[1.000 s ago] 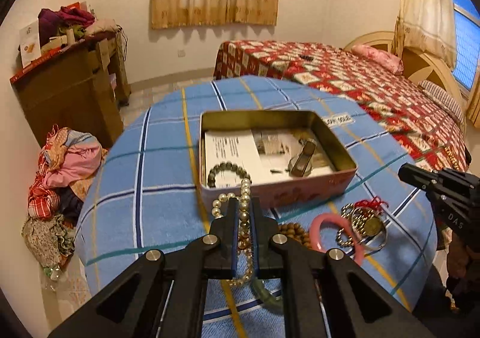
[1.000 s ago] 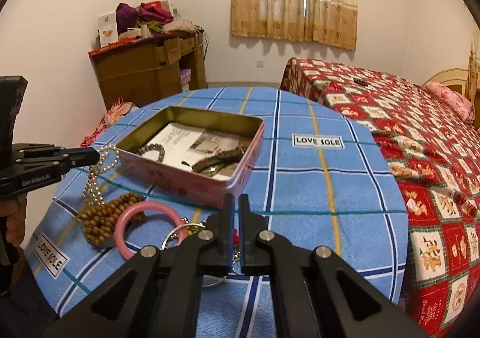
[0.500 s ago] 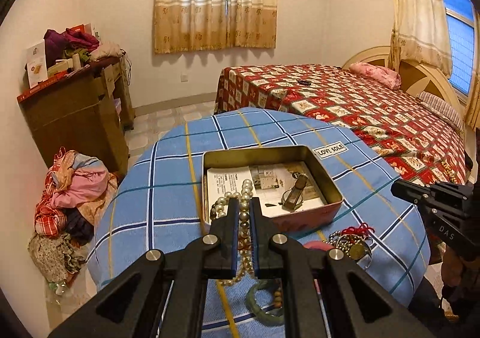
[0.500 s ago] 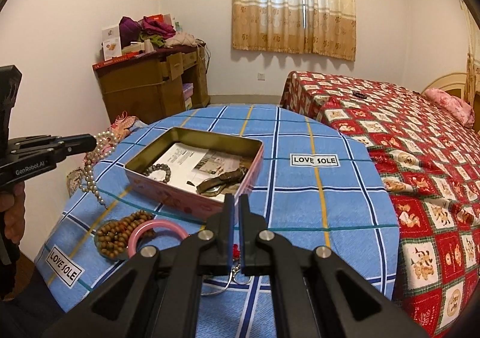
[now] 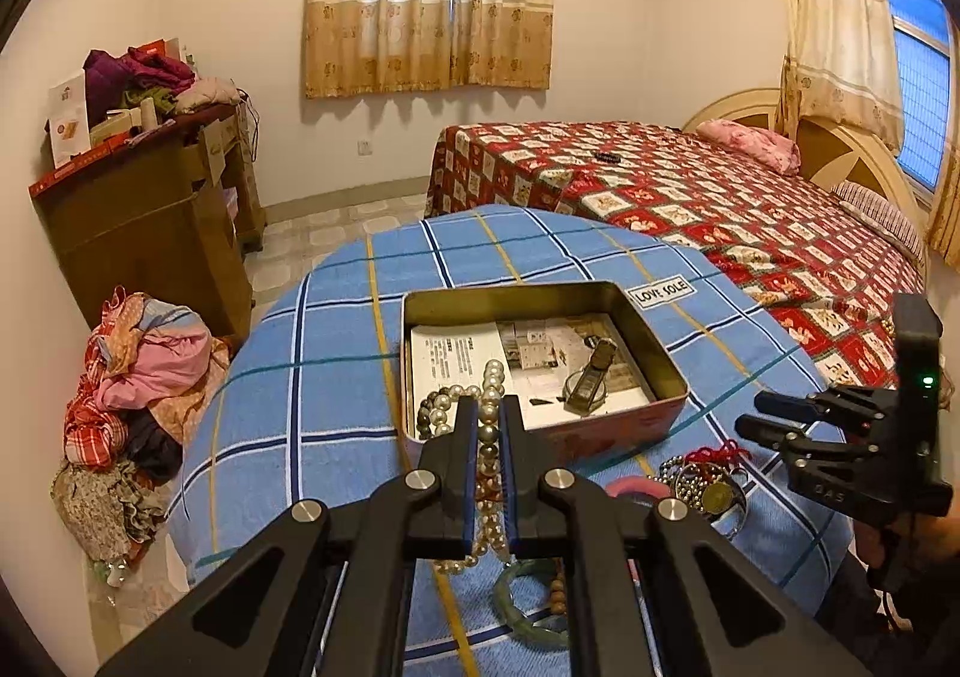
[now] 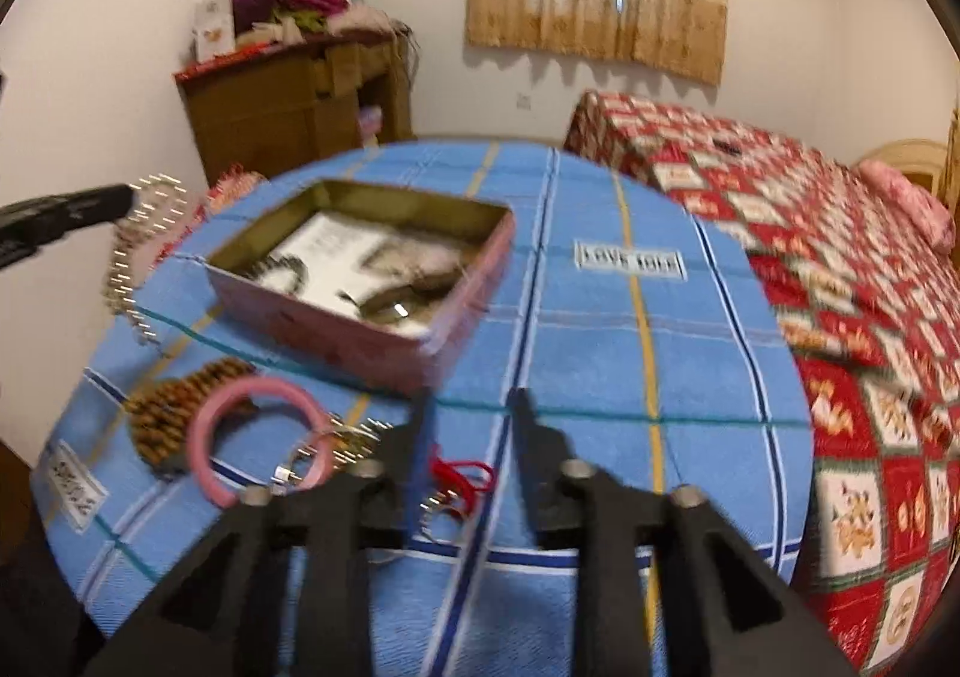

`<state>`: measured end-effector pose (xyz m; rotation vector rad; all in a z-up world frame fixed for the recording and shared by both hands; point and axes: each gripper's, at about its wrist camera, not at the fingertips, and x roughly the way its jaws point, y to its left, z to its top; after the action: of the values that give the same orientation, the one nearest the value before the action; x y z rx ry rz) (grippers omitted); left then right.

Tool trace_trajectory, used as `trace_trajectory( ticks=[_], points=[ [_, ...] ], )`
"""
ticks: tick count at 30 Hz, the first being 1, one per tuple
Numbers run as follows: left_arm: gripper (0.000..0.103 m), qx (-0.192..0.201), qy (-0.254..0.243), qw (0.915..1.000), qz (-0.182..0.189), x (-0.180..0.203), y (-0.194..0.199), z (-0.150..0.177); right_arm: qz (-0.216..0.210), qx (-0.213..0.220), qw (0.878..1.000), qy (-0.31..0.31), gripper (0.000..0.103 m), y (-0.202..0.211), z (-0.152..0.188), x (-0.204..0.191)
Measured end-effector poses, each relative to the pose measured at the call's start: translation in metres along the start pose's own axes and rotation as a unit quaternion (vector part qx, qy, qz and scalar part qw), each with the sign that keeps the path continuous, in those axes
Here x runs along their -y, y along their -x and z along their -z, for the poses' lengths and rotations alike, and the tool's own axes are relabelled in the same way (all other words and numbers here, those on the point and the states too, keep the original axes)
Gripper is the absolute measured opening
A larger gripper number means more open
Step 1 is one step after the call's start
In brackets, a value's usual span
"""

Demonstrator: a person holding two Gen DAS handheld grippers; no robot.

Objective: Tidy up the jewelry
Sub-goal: 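Lift the pearl necklace with the left tool into the tin while the right tool carries the bangle there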

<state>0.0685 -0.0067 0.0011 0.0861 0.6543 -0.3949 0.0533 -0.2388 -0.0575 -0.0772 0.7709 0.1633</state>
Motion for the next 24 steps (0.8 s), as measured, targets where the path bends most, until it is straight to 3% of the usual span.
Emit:
trace_trajectory(
  ticks=[8, 9, 10, 11, 15, 24],
  points=[
    [0.006, -0.011, 0.002, 0.9999, 0.005, 0.000, -0.007, 0.004, -0.019, -0.045, 0.999, -0.003, 0.033, -0.020, 0.017, 0.005],
    [0.006, -0.012, 0.002, 0.9999, 0.005, 0.000, -0.007, 0.005, -0.026, -0.043, 0.999, 0.001, 0.025, -0.020, 0.019, 0.003],
    [0.006, -0.013, 0.003, 0.9999, 0.005, -0.001, -0.008, 0.005, -0.035, -0.043, 0.998, 0.003, 0.010, -0.018, 0.019, 0.002],
    [0.006, -0.014, 0.003, 0.9999, 0.005, -0.001, -0.008, 0.005, -0.040, -0.043, 0.998, 0.006, 0.007, -0.016, 0.020, 0.000],
    [0.006, -0.012, 0.003, 0.9999, 0.005, -0.002, -0.008, 0.004, -0.020, -0.022, 0.999, 0.020, 0.002, -0.005, 0.019, -0.007],
    [0.006, -0.006, 0.004, 1.0000, 0.004, -0.002, -0.004, 0.002, 0.006, 0.028, 1.000, 0.011, 0.001, 0.019, -0.003, -0.001]
  ],
)
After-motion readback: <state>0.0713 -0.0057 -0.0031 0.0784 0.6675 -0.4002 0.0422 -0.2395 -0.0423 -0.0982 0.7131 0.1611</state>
